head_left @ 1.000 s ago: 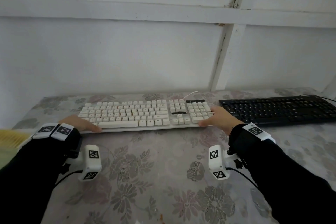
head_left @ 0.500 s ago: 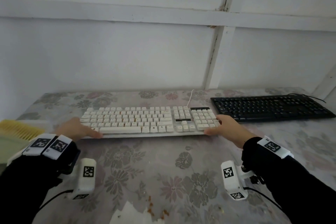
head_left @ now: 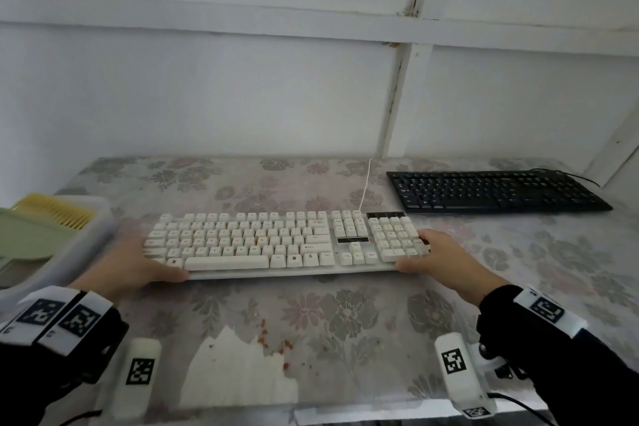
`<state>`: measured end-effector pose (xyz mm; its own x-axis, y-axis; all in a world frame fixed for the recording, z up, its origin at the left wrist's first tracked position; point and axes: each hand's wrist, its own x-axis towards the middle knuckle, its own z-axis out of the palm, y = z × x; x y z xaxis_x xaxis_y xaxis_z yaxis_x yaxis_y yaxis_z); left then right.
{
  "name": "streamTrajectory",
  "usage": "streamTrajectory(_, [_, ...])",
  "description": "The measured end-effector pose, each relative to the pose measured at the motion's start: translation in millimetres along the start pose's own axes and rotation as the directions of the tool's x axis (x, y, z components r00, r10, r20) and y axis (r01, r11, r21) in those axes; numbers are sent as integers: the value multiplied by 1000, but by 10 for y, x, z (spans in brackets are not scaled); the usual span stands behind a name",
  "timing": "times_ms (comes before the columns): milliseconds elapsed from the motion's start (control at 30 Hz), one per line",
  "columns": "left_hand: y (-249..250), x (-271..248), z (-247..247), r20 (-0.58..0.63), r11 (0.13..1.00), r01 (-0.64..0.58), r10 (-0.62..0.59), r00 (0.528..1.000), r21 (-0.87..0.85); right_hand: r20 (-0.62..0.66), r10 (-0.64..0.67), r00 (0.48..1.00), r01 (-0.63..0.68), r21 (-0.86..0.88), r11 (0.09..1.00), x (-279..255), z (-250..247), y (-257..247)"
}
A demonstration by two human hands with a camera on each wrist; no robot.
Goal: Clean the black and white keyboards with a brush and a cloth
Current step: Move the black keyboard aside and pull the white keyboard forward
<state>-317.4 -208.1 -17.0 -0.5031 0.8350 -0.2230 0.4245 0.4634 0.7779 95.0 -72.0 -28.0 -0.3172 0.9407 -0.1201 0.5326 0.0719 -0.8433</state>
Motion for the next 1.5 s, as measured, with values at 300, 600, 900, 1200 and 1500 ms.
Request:
streamTrajectory(300, [72,-212,293,-18,991,30,-28,999,133,-67,62,996,-70,-124,990,-308,-260,274])
streamTrajectory(600, [55,-269,501,-25,990,18,-14,1000,143,-81,86,993,-97,-136,986,-516,-409,363])
streamTrajectory(900, [121,-320,488,-1,991,-20,21,1000,133,-111,116,987,-138,-212,968,-449,-429,467])
streamTrajectory(1200, [254,-465,431,41,984,-52,46,998,168,-109,143,984,-172,-326,930,-442,-431,415])
streamTrajectory(1500, [61,-489,191,60,966,-105,93,994,236,-208,36,977,-130,-457,880,-541,-198,-93])
